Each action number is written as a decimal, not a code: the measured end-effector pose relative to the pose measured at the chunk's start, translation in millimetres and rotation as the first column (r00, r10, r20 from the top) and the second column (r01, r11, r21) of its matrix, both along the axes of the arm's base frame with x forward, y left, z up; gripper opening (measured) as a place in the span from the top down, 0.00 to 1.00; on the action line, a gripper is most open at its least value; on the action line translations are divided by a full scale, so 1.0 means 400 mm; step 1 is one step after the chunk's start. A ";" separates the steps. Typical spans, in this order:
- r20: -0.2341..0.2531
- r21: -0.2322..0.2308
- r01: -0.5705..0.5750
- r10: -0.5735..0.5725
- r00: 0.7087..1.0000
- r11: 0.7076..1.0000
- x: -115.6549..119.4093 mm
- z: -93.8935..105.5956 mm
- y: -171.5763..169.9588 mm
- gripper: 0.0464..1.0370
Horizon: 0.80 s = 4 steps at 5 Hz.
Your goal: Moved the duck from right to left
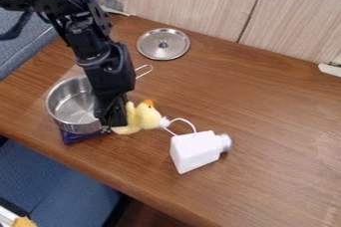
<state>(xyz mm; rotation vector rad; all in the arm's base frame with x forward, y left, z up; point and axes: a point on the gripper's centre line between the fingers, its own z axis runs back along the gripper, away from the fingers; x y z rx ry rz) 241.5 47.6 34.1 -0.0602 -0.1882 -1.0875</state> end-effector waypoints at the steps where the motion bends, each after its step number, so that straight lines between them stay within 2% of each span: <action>1: -0.047 -0.002 0.027 -0.027 0.999 1.000 -0.006 -0.051 0.002 0.94; 2: -0.079 0.031 0.060 -0.058 0.995 0.998 -0.006 -0.078 0.005 0.94; 3: -0.086 0.034 0.069 -0.066 0.994 0.997 -0.003 -0.083 0.007 0.90; 4: -0.094 0.065 0.067 -0.061 0.994 0.996 -0.001 -0.085 0.000 0.67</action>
